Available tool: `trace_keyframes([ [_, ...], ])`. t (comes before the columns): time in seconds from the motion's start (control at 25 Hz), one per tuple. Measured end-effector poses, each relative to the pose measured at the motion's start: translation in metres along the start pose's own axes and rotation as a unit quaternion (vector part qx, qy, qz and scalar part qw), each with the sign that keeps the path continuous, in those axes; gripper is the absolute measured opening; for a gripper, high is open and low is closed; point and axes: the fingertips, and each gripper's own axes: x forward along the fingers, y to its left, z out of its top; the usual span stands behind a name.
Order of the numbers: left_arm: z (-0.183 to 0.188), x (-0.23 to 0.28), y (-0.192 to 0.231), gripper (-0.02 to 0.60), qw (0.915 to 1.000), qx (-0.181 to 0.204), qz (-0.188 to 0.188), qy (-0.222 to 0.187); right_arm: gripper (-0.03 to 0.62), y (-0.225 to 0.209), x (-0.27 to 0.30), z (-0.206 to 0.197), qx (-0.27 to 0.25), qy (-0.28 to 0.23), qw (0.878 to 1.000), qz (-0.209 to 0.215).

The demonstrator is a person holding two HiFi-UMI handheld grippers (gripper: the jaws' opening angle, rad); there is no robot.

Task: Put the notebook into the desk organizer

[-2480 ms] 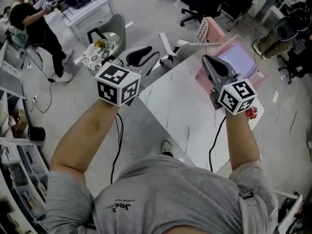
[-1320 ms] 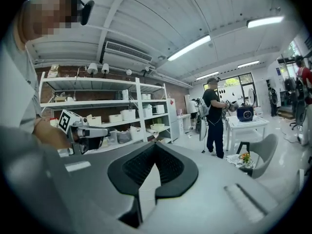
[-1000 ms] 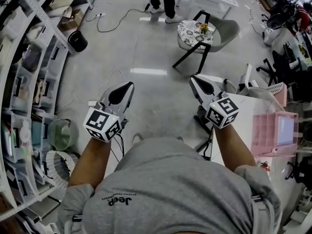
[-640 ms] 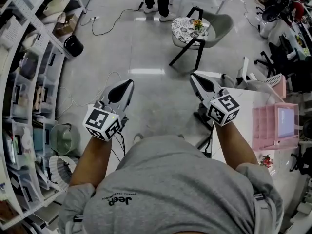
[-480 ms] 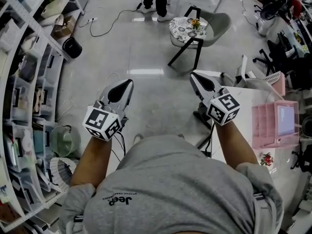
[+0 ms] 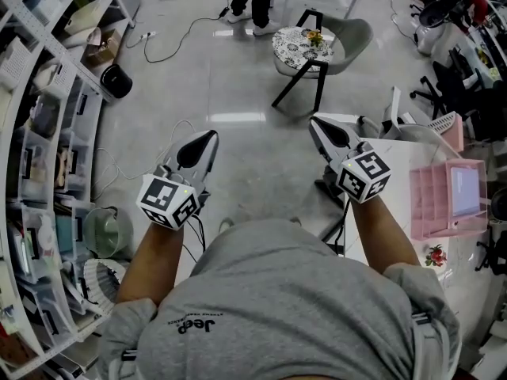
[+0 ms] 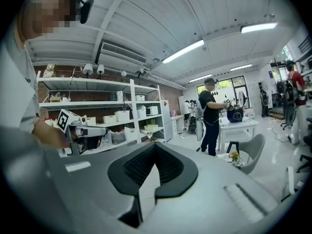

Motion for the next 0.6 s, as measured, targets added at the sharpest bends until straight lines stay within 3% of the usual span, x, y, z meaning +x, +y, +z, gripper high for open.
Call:
trace_keyframes([
  [0.6, -0.0007, -0.0005, -0.0049, 0.058, 1.0000, 0.001, -0.003, 0.002, 0.002, 0.0031, -0.0036, 0.0004, -0.008, -0.001, 1.000, 0.005],
])
